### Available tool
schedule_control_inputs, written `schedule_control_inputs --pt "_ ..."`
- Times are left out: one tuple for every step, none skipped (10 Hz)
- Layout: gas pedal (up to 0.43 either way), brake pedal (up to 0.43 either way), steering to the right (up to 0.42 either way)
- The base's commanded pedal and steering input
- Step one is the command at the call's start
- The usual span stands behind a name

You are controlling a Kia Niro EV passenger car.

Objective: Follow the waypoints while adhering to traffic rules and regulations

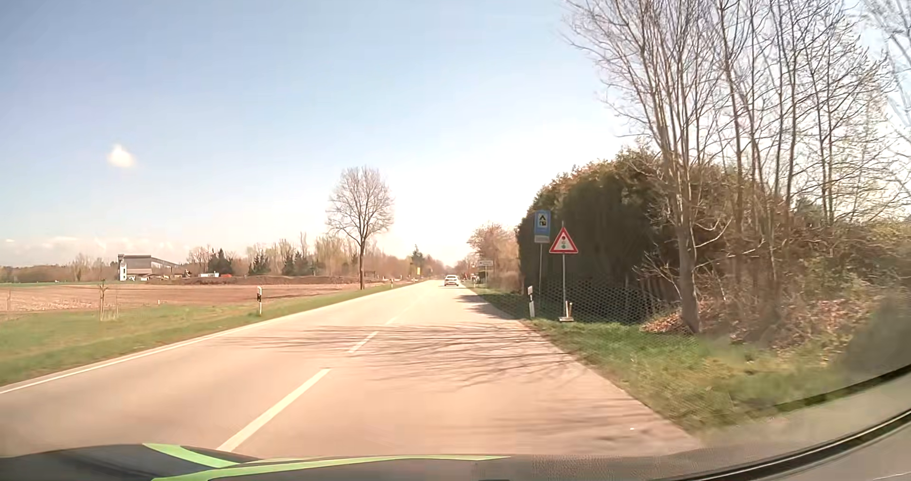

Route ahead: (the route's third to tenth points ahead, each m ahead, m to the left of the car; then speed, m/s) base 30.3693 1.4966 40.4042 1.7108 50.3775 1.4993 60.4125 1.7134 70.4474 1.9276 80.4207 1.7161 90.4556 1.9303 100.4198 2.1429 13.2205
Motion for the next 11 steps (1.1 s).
schedule_control_inputs --pt "0.059 0.000 -0.002" --pt "0.059 0.000 -0.002" --pt "0.059 0.000 -0.002" --pt "0.059 0.000 -0.002" --pt "0.059 0.000 -0.002" --pt "0.059 0.000 -0.002" --pt "0.067 0.000 -0.002" --pt "0.067 0.000 -0.002" --pt "0.067 0.000 -0.002" --pt "0.067 0.000 -0.002" --pt "0.067 0.000 -0.002"
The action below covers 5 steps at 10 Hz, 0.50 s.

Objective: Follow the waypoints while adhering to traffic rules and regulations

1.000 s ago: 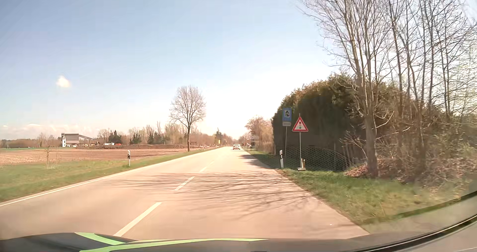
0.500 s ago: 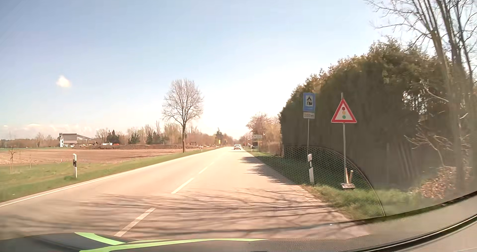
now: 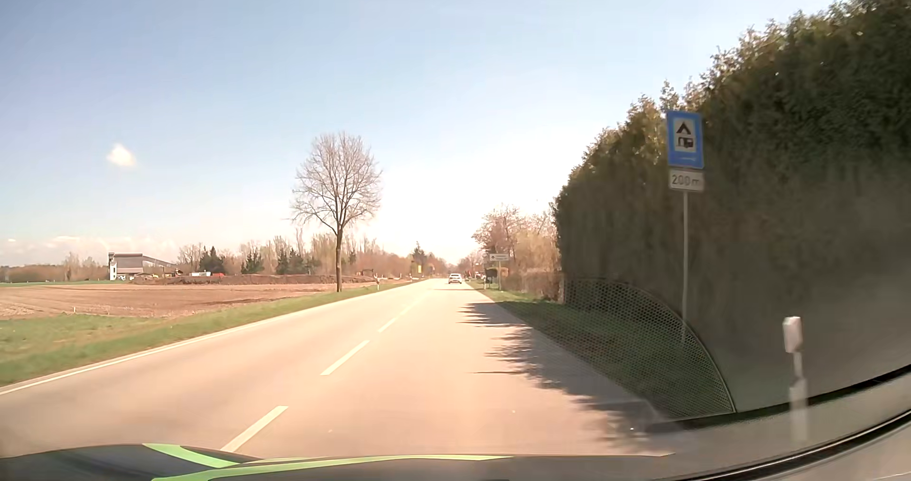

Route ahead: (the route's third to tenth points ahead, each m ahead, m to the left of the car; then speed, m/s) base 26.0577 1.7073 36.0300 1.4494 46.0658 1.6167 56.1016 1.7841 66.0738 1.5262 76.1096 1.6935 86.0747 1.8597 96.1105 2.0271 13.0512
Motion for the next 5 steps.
schedule_control_inputs --pt "0.067 0.000 -0.002" --pt "0.067 0.000 -0.002" --pt "0.067 0.000 -0.002" --pt "0.067 0.000 -0.002" --pt "0.067 0.000 -0.001"
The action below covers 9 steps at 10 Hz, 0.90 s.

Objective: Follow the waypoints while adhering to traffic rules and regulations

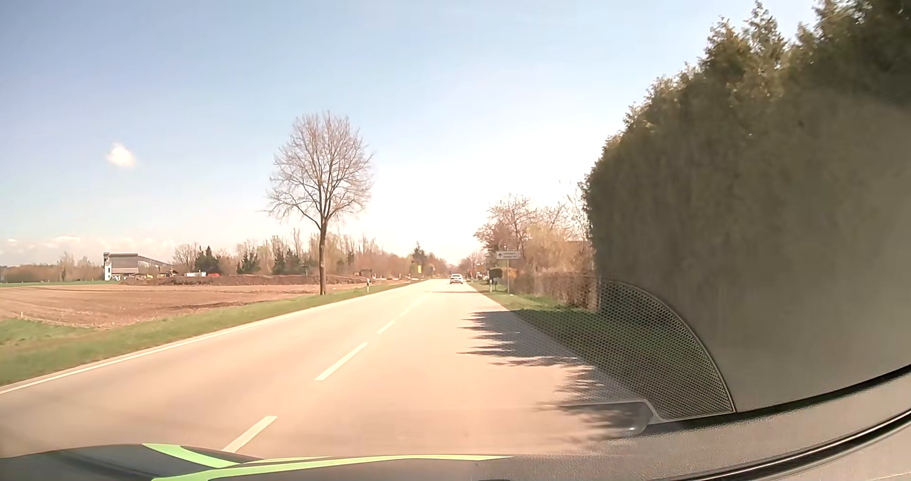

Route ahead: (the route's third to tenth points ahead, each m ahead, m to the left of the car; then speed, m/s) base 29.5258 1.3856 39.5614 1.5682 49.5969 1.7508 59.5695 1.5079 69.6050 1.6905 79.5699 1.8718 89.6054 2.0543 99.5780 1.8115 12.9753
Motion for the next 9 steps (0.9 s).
schedule_control_inputs --pt "0.079 0.000 -0.001" --pt "0.079 0.000 -0.001" --pt "0.079 0.000 -0.001" --pt "0.079 0.000 -0.001" --pt "0.087 0.000 0.000" --pt "0.087 0.000 0.000" --pt "0.087 0.000 0.000" --pt "0.087 0.000 0.001" --pt "0.087 0.000 0.002"
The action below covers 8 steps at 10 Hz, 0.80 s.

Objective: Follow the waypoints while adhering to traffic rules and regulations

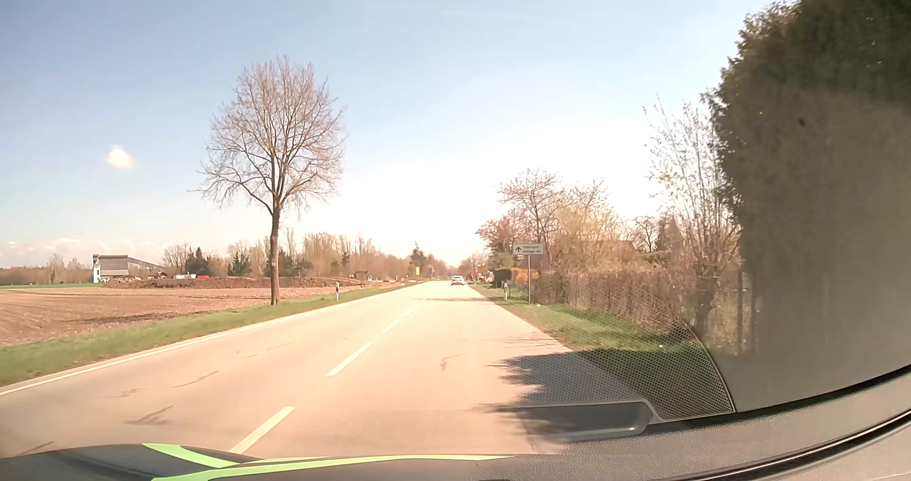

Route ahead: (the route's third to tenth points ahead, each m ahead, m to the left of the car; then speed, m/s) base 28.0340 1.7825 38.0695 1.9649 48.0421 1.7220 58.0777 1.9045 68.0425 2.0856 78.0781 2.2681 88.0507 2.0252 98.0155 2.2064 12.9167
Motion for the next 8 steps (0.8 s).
schedule_control_inputs --pt "0.087 0.000 0.002" --pt "0.087 0.000 0.002" --pt "0.098 0.000 0.002" --pt "0.098 0.000 0.002" --pt "0.098 0.000 0.002" --pt "0.098 0.000 0.002" --pt "0.098 0.000 0.002" --pt "0.098 0.000 0.002"
